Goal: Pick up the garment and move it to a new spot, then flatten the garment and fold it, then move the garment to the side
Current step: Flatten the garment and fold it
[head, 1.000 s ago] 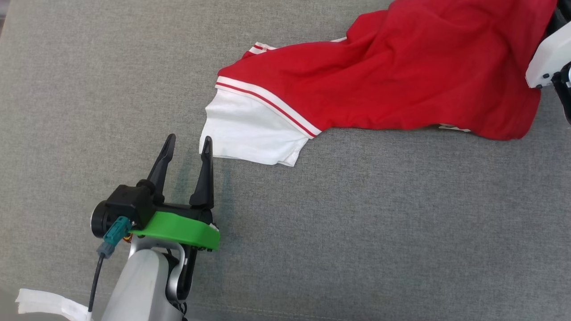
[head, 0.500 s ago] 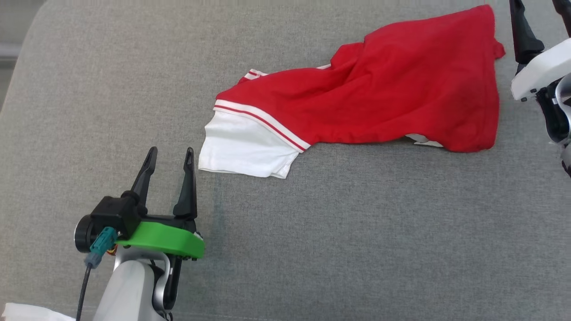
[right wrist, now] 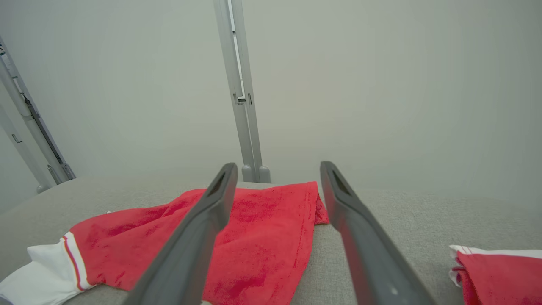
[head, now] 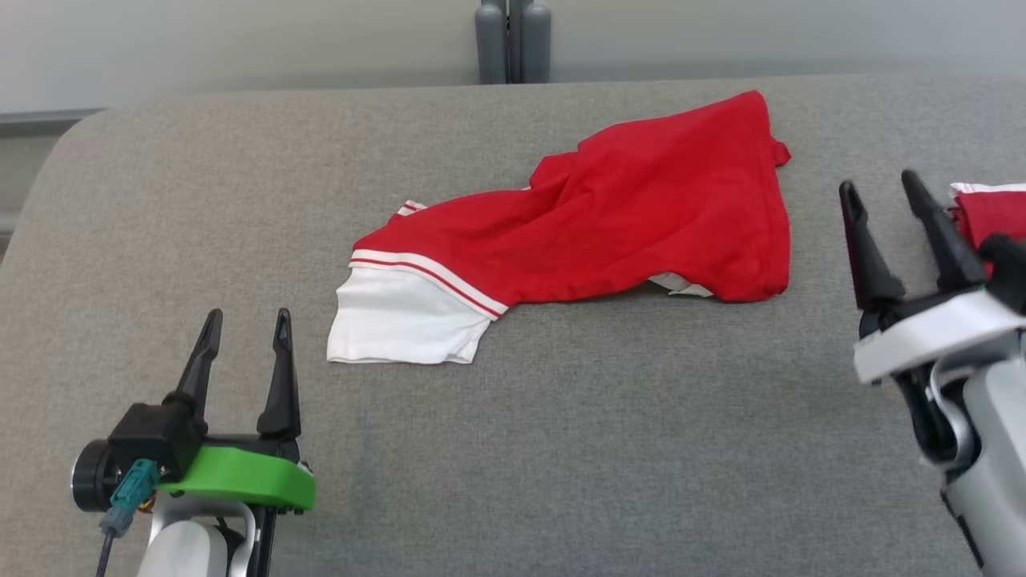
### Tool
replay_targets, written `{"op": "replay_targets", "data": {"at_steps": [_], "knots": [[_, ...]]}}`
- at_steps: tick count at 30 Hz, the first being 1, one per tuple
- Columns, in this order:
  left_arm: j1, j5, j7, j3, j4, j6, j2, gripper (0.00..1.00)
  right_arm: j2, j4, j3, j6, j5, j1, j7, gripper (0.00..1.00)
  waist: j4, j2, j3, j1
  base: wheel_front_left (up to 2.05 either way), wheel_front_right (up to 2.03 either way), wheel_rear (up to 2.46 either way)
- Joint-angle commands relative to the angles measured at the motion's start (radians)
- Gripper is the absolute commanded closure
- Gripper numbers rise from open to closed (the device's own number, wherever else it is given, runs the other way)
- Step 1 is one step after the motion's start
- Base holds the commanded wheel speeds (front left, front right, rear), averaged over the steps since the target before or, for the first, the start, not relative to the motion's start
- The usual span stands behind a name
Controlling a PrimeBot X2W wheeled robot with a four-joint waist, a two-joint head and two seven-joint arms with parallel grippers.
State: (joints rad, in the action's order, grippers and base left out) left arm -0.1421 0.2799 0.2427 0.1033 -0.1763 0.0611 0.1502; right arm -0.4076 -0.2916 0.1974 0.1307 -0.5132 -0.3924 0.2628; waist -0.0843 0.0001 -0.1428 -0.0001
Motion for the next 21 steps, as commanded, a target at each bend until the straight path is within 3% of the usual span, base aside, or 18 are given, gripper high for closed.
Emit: {"op": "replay_targets", "data": {"at_steps": [1, 9, 21], "knots": [[0.025, 0.008, -0.006, 0.002, 0.003, -0.008, 0.005, 0.00, 0.018, 0.017, -0.015, 0.000, 0.010, 0.060, 0.002, 0.00, 0.044, -0.0001, 0.048, 0.0001, 0.00, 0.00, 0.00], [0.071, 0.024, -0.020, 0.015, 0.020, -0.008, -0.007, 0.00, 0.080, -0.012, -0.037, 0.000, 0.013, 0.193, 0.002, 0.00, 0.057, -0.0001, 0.057, 0.0001, 0.00, 0.00, 0.00], [0.025, 0.025, -0.031, 0.041, 0.034, -0.006, -0.007, 0.00, 0.044, -0.279, 0.107, 0.000, -0.092, -0.051, -0.221, 0.00, -0.002, -0.0001, -0.019, 0.0001, 0.00, 0.00, 0.00]]}}
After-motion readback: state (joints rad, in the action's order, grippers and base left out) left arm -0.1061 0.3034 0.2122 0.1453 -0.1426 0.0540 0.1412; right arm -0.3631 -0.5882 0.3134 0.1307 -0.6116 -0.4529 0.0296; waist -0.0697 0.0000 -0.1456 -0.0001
